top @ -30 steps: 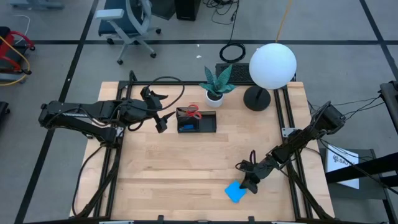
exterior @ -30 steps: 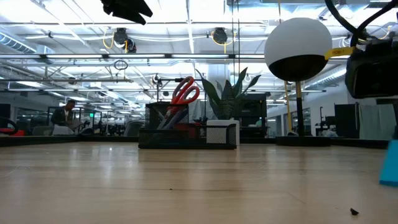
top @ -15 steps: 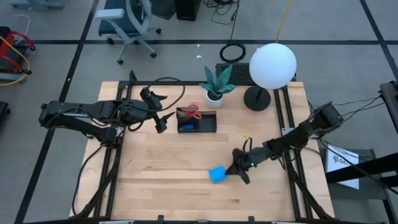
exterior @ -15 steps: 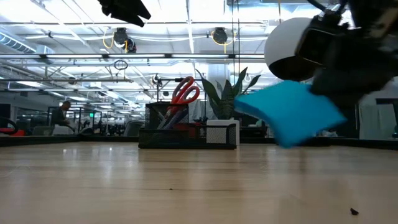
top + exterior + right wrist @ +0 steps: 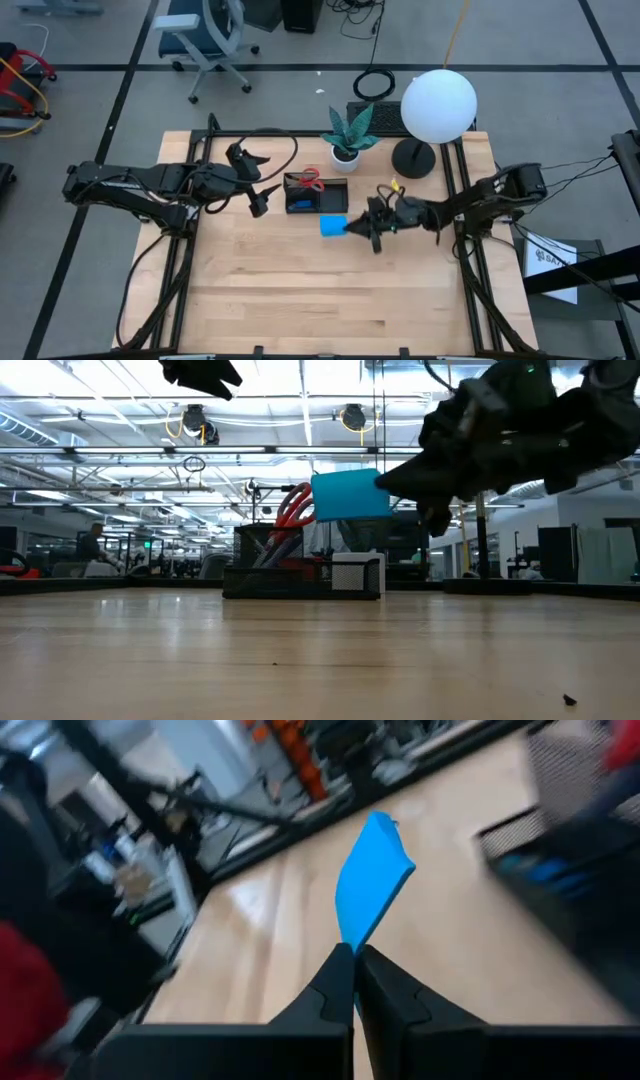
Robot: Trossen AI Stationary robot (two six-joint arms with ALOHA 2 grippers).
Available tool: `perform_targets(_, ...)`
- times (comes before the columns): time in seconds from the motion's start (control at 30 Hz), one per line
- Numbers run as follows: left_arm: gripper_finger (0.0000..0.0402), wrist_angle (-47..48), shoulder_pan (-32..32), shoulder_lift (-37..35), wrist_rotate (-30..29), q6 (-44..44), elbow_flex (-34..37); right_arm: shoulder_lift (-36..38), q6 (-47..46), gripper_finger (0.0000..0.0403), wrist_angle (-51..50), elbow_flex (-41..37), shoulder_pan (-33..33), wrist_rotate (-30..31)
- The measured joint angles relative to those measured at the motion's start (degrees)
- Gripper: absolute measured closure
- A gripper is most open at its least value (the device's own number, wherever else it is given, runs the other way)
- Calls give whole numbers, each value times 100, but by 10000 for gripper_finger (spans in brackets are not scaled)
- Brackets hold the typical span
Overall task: Pick and place office supplies into organizer
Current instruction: Put the blue sticky notes into the black desk organizer
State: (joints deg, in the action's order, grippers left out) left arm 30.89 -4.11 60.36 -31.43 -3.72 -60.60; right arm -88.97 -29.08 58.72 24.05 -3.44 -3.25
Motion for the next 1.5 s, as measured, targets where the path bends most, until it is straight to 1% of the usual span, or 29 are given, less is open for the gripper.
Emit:
perform_targets(0.23,55,-74,-17,0,-6,43,0,0,-348,403,317,7,890,-408)
perform_targets(0.43,55,-74,-17,0,-7,54,0,3,-844,403,289,7,1300,-454)
perform_targets(0.63,55,-104,-17,0,-7,54,0,0,-1270,403,191,16,1500,-450)
perform_targets(0.8,55,-107,-17,0,-6,54,0,-97,-1375,403,-422,316,1630,-452)
perform_targets(0.87,55,-111,-17,0,-6,52,0,-301,-1375,403,-472,495,1688,-521)
perform_targets(1.07,55,-118,-17,0,-1,49,0,-1223,-1379,403,-549,1109,1891,-1048)
perform_targets(1.2,55,-114,-17,0,29,45,0,-1639,-1380,403,-520,1211,2070,-1104)
perform_targets(1.33,55,-92,-57,0,42,48,0,-1678,-1355,403,-494,1211,2236,-1305)
perform_targets(1.4,55,-91,-99,0,40,52,0,-1582,-1373,403,-527,1204,2279,-1484)
perform_targets(1.5,55,-83,-134,0,38,124,0,-1354,-1362,403,-544,1189,2278,-1490)
